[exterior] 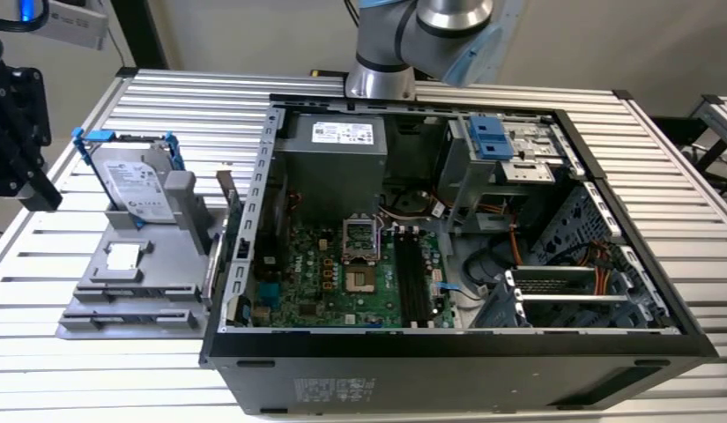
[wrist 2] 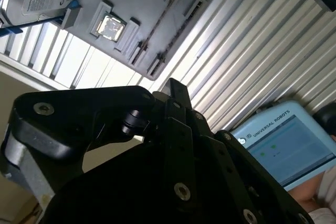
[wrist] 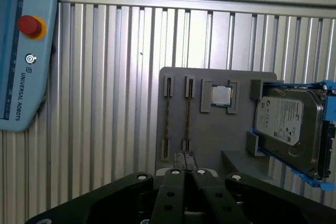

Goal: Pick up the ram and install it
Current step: 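Pick up the ram and move it above insertion slot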

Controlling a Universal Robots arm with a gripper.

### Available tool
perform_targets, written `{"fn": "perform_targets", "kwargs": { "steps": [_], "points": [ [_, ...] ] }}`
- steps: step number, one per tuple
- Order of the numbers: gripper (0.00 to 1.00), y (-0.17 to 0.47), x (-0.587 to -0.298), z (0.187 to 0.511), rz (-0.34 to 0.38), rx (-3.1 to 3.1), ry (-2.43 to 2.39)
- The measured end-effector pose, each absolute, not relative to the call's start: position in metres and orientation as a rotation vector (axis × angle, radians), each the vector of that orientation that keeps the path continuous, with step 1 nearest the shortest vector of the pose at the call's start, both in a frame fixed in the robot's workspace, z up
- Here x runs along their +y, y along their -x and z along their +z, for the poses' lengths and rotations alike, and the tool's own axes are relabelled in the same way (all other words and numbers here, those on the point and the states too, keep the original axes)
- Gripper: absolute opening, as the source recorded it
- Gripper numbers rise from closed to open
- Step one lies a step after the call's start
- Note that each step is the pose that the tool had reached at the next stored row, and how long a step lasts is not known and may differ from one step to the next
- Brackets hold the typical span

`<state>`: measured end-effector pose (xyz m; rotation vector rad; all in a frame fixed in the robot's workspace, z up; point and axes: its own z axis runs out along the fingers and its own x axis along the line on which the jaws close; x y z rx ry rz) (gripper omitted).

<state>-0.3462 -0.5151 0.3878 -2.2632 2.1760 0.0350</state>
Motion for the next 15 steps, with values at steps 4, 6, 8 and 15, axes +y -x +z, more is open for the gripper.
{"fn": "perform_targets", "kwargs": {
  "steps": [4,6,8,15],
  "points": [
    [1.0,0.3462,-0.5151,0.3878,0.035,2.176,2.263],
    [1.0,0.3462,-0.5151,0.3879,0.035,2.176,2.263],
    [1.0,0.3462,-0.5151,0.3878,0.035,2.176,2.263],
    [1.0,0.3462,-0.5151,0.3878,0.035,2.176,2.263]
  ]
}}
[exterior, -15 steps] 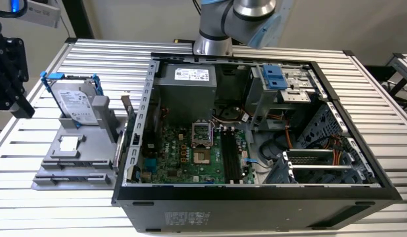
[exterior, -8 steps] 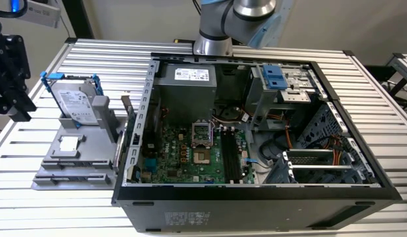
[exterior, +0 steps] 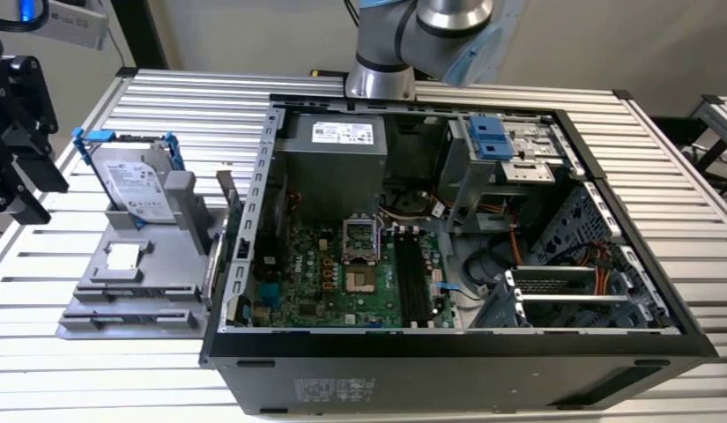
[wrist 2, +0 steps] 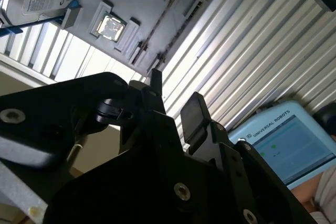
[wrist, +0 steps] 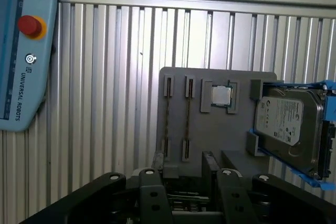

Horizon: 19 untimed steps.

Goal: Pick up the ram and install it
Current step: 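Pick up the ram and move it above insertion slot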

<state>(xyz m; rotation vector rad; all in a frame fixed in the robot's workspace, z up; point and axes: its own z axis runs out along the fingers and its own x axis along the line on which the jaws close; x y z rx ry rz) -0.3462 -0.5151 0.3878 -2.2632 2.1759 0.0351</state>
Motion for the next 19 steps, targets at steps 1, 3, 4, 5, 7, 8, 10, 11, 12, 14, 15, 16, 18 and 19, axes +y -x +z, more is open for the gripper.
{"fn": "perform_targets", "kwargs": {
  "steps": [1,3,4,5,7,8,10,11,12,14,15,16,18,19],
  "points": [
    [1.0,0.3463,-0.5151,0.3879,0.035,2.176,2.263],
    [1.0,0.3463,-0.5151,0.3879,0.035,2.176,2.263],
    [1.0,0.3464,-0.5151,0.3878,0.043,2.169,2.257],
    [1.0,0.3465,-0.5151,0.3877,0.058,2.159,2.246],
    [1.0,0.3462,-0.515,0.3864,0.077,2.15,2.237],
    [1.0,0.3457,-0.515,0.3862,0.086,2.152,2.242],
    [1.0,0.3452,-0.5151,0.3851,0.1,2.153,2.253],
    [1.0,0.3452,-0.5151,0.3848,0.101,2.153,2.253],
    [1.0,0.3452,-0.5151,0.3848,0.101,2.154,2.253],
    [1.0,0.3451,-0.5151,0.3848,0.101,2.154,2.253],
    [1.0,0.345,-0.5151,0.3845,0.101,2.152,2.255],
    [1.0,0.3449,-0.5151,0.3836,0.098,2.152,2.257],
    [1.0,0.3445,-0.5151,0.382,0.086,2.155,2.267],
    [1.0,0.3444,-0.5151,0.3809,0.08,2.156,2.271]
  ]
}}
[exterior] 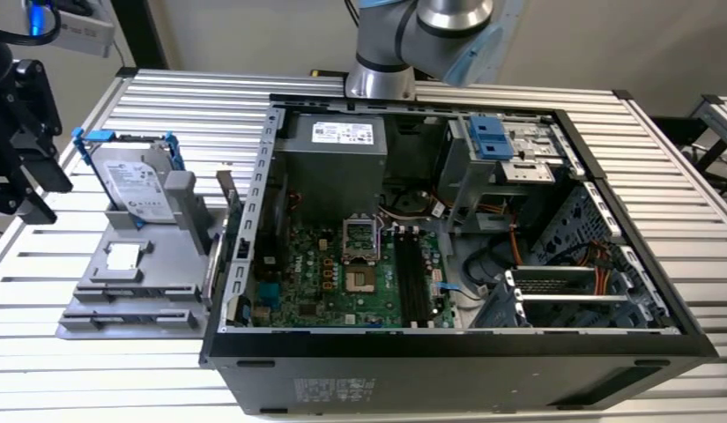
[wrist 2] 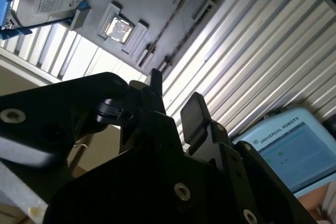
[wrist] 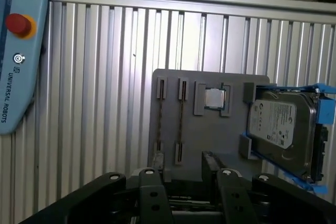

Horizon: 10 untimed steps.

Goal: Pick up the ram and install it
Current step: 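Pick up the ram and move it above insertion slot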

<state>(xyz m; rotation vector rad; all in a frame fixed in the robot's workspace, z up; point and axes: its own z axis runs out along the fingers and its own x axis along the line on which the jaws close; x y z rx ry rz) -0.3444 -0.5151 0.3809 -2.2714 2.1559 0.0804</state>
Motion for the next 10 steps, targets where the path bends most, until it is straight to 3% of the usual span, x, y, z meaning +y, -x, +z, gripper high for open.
{"fn": "perform_targets", "kwargs": {
  "steps": [10],
  "points": [
    [1.0,0.3442,-0.5149,0.3749,0.035,2.145,2.267]
  ]
}}
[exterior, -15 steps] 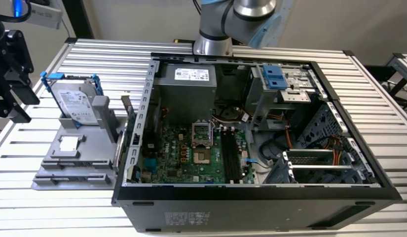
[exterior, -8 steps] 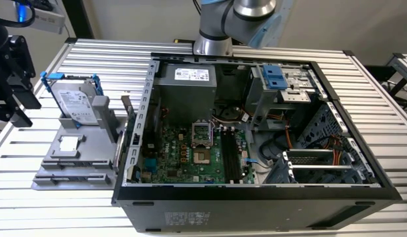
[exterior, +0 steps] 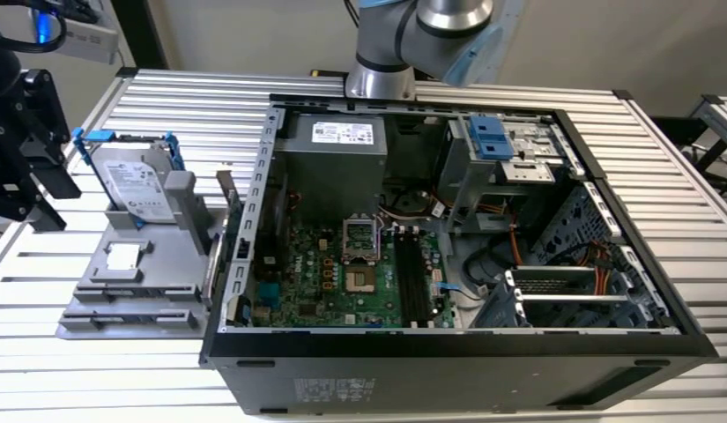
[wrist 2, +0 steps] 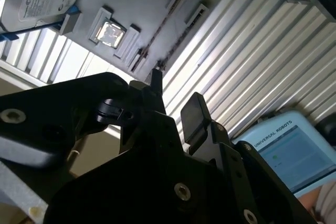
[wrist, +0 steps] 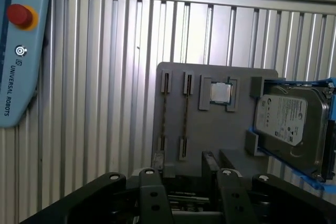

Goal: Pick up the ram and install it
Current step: 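Pick up the ram and move it above insertion slot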

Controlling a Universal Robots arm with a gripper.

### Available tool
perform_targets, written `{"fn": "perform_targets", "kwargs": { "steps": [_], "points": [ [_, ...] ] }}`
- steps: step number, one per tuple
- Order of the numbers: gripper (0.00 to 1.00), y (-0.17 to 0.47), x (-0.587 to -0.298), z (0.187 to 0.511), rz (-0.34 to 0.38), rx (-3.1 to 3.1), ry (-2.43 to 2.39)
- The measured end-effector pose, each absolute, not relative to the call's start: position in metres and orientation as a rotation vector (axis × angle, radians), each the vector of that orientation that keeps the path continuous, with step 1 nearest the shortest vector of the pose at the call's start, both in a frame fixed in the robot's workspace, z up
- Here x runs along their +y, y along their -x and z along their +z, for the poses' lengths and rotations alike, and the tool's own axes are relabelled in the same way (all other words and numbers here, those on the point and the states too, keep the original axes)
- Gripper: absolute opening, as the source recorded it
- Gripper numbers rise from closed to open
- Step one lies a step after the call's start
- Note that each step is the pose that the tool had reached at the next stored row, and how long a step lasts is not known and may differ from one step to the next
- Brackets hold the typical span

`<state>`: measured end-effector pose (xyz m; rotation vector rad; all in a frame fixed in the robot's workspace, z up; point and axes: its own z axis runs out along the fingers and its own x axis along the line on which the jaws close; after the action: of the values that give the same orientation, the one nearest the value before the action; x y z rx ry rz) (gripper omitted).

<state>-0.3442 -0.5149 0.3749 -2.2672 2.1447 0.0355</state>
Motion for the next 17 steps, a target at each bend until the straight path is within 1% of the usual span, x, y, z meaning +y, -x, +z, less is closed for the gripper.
{"fn": "perform_targets", "kwargs": {
  "steps": [17],
  "points": [
    [1.0,0.344,-0.515,0.353,0.036,2.145,2.267]
  ]
}}
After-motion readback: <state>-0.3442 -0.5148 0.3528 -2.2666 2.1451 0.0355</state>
